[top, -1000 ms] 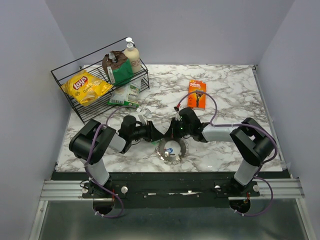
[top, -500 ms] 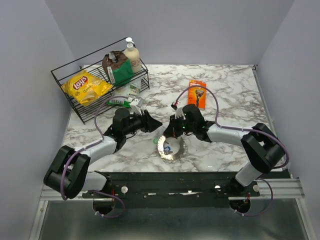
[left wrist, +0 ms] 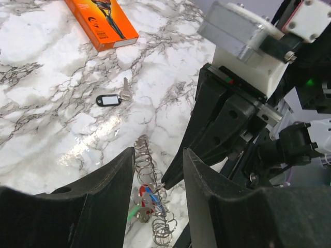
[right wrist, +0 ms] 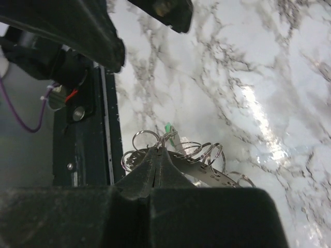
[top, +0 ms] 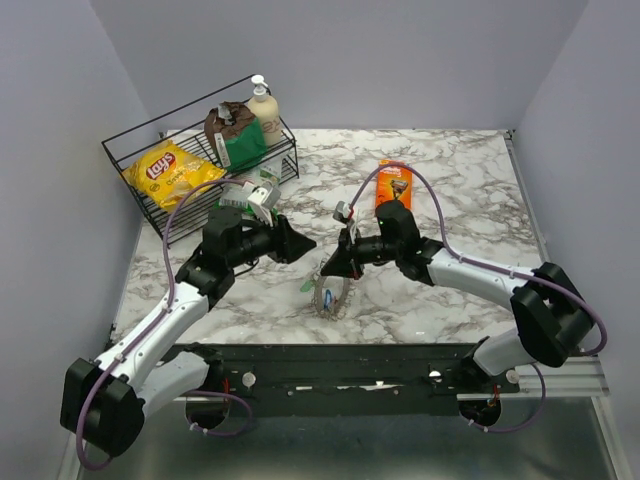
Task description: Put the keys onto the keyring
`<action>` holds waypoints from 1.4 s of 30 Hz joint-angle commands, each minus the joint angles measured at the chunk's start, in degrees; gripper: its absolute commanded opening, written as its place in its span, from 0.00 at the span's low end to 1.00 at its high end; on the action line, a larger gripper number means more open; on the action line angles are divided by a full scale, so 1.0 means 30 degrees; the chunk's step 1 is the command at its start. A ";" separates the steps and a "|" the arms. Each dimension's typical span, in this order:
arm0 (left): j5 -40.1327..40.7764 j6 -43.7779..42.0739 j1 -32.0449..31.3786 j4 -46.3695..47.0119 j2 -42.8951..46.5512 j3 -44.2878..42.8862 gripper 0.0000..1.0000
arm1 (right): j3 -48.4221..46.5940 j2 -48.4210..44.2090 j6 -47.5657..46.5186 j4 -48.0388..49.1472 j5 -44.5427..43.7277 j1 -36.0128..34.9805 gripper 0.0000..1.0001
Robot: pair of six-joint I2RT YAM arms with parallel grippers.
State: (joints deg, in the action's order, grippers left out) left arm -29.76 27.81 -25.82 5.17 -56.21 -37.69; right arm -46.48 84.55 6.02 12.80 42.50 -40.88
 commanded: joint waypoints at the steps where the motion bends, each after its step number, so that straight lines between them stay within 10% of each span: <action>1: -0.2640 -0.1535 0.0083 -0.3742 0.0717 -0.0705 0.51 | -0.1059 -0.0996 -0.1831 -0.0983 0.3730 -0.0054 0.00; 17: -0.6985 -0.6194 -0.1322 -0.7436 0.1508 -0.2172 0.45 | -0.1587 -0.2901 -0.1831 -0.1863 0.5842 -0.0054 0.00; 42: -0.3469 -0.6751 -0.3169 -0.7407 0.0982 -0.2816 0.37 | -0.1382 -0.3721 -0.1773 -0.1746 0.6458 -0.0054 0.00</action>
State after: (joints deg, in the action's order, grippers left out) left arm -42.09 8.12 -35.00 -16.49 -53.34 -44.51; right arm -49.36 75.40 1.39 6.46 59.51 -40.88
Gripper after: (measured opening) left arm 0.418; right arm 0.009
